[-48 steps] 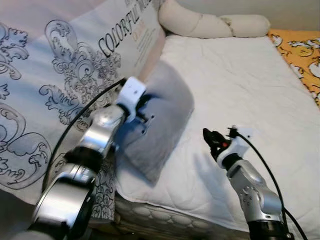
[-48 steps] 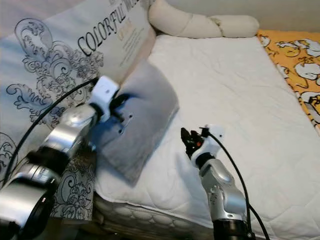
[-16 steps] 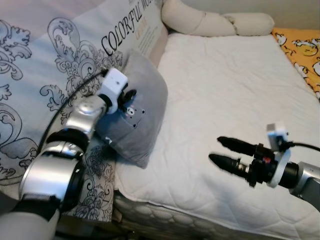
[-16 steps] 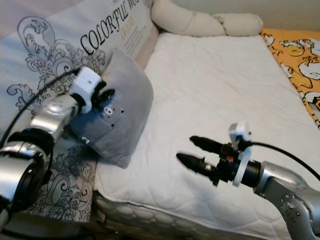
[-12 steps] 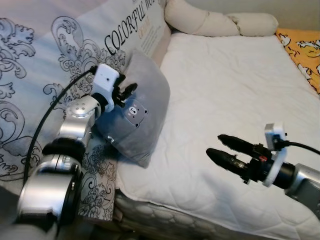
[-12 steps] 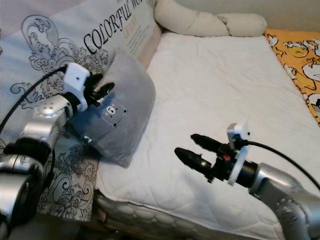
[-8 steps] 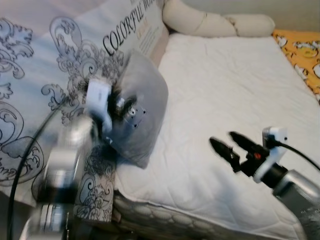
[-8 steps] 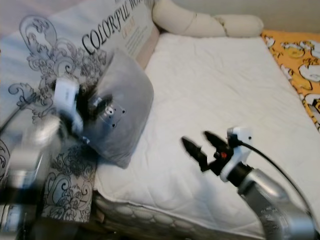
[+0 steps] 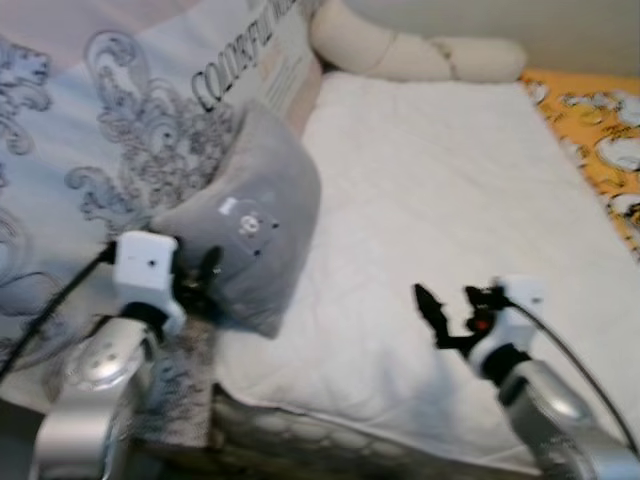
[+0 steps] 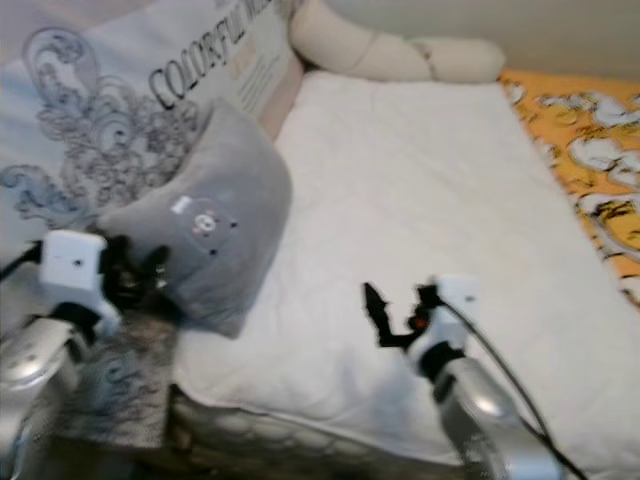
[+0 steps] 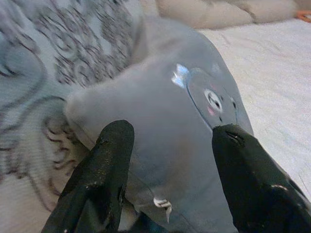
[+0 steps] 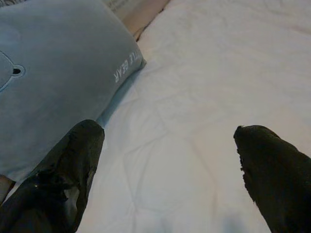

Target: Clean up the room

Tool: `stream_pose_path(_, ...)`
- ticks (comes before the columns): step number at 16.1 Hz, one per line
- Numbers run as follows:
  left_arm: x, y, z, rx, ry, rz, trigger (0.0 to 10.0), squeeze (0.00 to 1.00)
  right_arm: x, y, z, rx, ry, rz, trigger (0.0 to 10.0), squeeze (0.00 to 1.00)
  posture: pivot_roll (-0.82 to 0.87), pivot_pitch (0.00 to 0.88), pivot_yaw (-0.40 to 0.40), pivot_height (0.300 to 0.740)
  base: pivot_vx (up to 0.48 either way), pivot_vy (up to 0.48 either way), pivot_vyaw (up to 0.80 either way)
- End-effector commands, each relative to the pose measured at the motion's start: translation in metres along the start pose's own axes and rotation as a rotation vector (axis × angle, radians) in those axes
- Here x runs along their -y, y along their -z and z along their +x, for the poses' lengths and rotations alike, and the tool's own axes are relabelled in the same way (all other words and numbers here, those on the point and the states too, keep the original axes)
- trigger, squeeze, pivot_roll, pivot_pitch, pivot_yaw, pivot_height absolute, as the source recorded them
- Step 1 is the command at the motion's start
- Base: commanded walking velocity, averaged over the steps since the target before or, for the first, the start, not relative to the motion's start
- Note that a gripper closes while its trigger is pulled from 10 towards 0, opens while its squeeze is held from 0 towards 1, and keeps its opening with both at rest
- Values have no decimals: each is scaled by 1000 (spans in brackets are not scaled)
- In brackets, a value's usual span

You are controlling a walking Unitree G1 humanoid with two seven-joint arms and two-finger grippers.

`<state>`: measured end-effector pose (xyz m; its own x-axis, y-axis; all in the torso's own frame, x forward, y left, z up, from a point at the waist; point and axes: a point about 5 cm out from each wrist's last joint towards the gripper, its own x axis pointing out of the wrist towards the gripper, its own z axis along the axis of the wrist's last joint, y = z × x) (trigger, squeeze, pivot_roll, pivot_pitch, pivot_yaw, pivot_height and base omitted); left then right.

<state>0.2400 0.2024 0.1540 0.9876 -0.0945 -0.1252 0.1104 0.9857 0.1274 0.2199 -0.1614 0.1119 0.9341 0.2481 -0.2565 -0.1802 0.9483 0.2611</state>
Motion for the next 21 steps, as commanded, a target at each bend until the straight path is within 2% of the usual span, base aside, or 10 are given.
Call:
stream_pose_path(1, 1, -2, -2, -2, -15, 3, 10000, 220, 0, -7, 1, 31, 8, -31, 10000, 0, -62, 0, -1, 740, 0, -371, 0)
stream_pose_path(3, 1, 0, -5, -22, -25, 10, 10000, 220, -7, -9, 6, 32, -8, -45, 10000, 0, -65, 0, -4, 740, 0, -373, 0)
stream_pose_path(7, 1, 5, -8, -57, -36, 26, 10000, 216, -9, -5, 10, 25, 3, -43, 10000, 0, -50, 0, -20, 740, 0, -368, 0)
stream_pose_path(12, 3, 3, -6, -59, -30, 39, 10000, 208, -5, -7, 14, 18, 18, -54, 10000, 0, -46, 0, -30, 740, 0, -323, 0)
stream_pose_path(16, 7, 4, -5, -61, -16, 48, 10000, 208, -5, 3, 13, -11, 36, -48, 10000, 0, -47, 0, -33, 740, 0, -300, 0)
stream_pose_path(21, 11, 1, 3, -55, 25, 62, 10000, 204, -9, -1, 28, 27, 60, -33, 10000, 0, -47, 0, -32, 740, 0, -298, 0)
